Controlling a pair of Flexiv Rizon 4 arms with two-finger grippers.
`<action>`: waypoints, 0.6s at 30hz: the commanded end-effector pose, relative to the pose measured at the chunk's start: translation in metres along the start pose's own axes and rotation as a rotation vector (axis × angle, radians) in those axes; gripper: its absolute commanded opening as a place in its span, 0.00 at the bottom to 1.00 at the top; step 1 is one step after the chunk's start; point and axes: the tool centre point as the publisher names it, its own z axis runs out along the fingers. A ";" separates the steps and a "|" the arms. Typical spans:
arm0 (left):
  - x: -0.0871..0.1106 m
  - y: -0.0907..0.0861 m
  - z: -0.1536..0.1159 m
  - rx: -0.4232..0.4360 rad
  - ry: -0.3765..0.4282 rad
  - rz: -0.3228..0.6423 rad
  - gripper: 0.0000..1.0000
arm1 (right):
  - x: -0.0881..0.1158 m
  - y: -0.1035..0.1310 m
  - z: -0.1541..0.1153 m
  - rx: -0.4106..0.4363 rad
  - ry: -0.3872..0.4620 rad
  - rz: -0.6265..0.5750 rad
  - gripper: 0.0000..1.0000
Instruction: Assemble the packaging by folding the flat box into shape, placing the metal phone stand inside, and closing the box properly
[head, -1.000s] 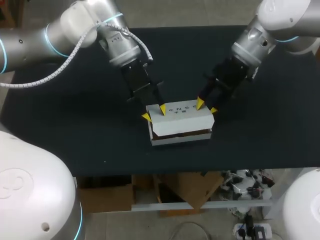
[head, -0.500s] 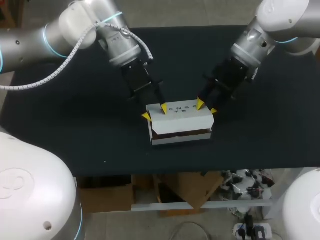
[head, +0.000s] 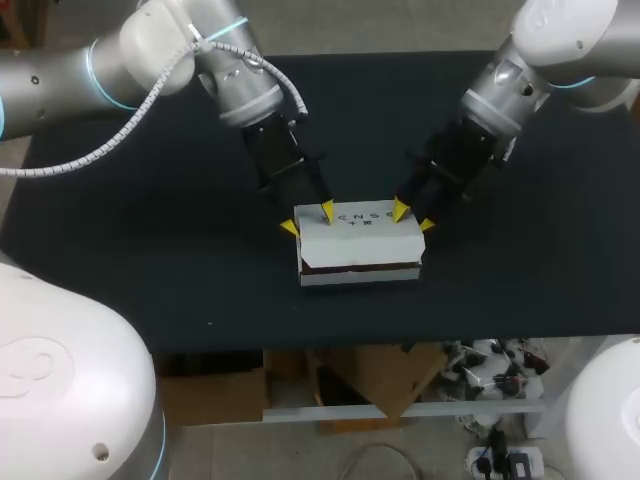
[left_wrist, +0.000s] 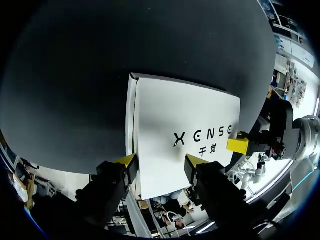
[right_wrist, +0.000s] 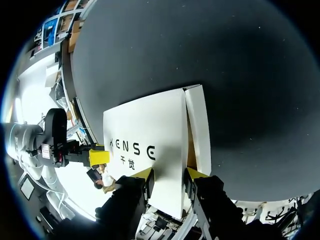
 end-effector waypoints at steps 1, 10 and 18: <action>-0.002 0.008 -0.004 0.033 -0.003 0.006 0.64 | 0.000 0.000 0.003 -0.001 -0.002 0.000 0.43; -0.006 0.016 -0.009 0.100 -0.012 0.033 0.65 | 0.000 -0.001 0.004 -0.003 -0.004 0.000 0.45; -0.008 0.024 -0.021 0.163 0.018 0.068 0.68 | -0.002 0.000 0.007 0.000 -0.001 -0.002 0.46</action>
